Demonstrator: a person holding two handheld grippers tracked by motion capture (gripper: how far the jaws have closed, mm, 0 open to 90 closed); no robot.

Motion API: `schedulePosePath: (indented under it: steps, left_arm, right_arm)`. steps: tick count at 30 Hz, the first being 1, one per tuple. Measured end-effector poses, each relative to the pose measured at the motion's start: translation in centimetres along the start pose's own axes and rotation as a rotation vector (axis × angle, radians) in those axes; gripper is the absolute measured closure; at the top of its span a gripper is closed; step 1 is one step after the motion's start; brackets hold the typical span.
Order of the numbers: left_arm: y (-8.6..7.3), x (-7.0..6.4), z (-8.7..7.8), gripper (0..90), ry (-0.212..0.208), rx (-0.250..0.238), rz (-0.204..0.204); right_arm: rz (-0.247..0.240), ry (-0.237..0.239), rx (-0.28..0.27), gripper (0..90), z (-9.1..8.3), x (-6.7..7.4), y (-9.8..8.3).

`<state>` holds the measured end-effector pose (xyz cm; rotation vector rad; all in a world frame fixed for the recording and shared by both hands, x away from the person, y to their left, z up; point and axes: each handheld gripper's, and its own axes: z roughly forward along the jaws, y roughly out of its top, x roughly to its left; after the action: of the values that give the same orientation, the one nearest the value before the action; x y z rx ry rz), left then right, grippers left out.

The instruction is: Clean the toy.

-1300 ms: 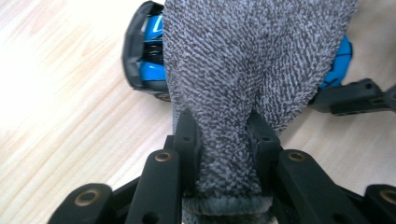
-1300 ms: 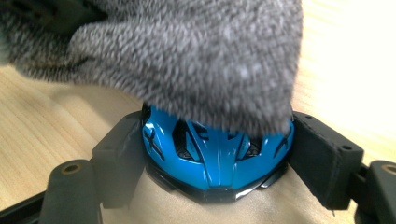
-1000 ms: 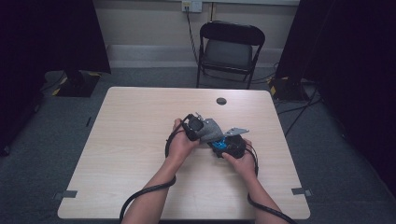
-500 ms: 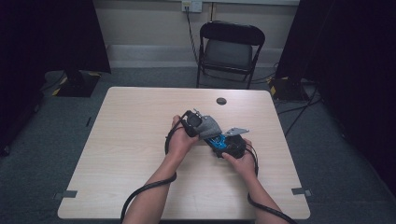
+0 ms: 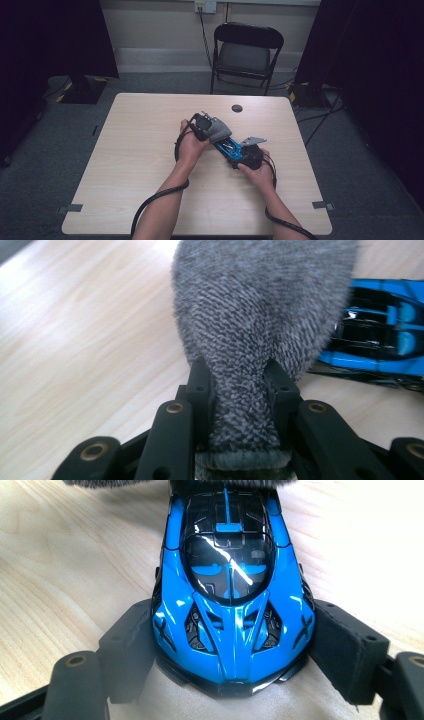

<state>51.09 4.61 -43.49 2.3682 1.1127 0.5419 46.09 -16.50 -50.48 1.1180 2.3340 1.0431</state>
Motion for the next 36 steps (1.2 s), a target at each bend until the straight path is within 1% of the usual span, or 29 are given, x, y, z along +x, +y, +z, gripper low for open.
schedulePosePath:
  steps: [1, 3, 7, 11, 17, 27, 34, 36]
  left_arm:
    - [-0.1, 0.1, 0.1, 70.7, -0.009, 0.008, 0.0]
    - [-0.3, 0.2, 0.3, 70.7, -0.008, 0.013, -0.01]
    - [-0.6, 0.5, 0.6, 70.6, -0.018, 0.009, -0.03]
    - [-0.9, 0.9, 0.8, 70.7, -0.018, 0.015, -0.048]
    - [-1.5, 1.5, 0.8, 70.7, -0.019, 0.021, -0.061]
    - [-2.8, 2.8, 0.5, 70.7, -0.016, 0.018, -0.107]
    - [-3.4, 3.5, 0.1, 70.7, -0.01, 0.022, -0.119]
    - [-3.6, 3.5, 0.1, 70.7, -0.01, 0.024, -0.116]
  right_arm:
    - [0.0, 0.0, 0.0, 23.8, 0.0, 0.0, 0.0]
    - [0.0, 0.0, 0.0, 23.8, 0.0, 0.0, 0.0]
    - [0.0, 0.0, 0.001, 23.8, 0.0, 0.0, 0.0]
    - [0.0, 0.0, 0.0, 23.9, 0.0, 0.0, 0.0]
    - [0.0, 0.0, 0.0, 23.8, 0.0, 0.0, 0.0]
    - [0.0, 0.0, 0.0, 23.8, 0.0, 0.0, 0.0]
    - [0.0, 0.0, 0.001, 23.8, 0.0, 0.0, 0.0]
    - [0.0, 0.0, 0.0, 23.8, 0.0, 0.0, 0.0]
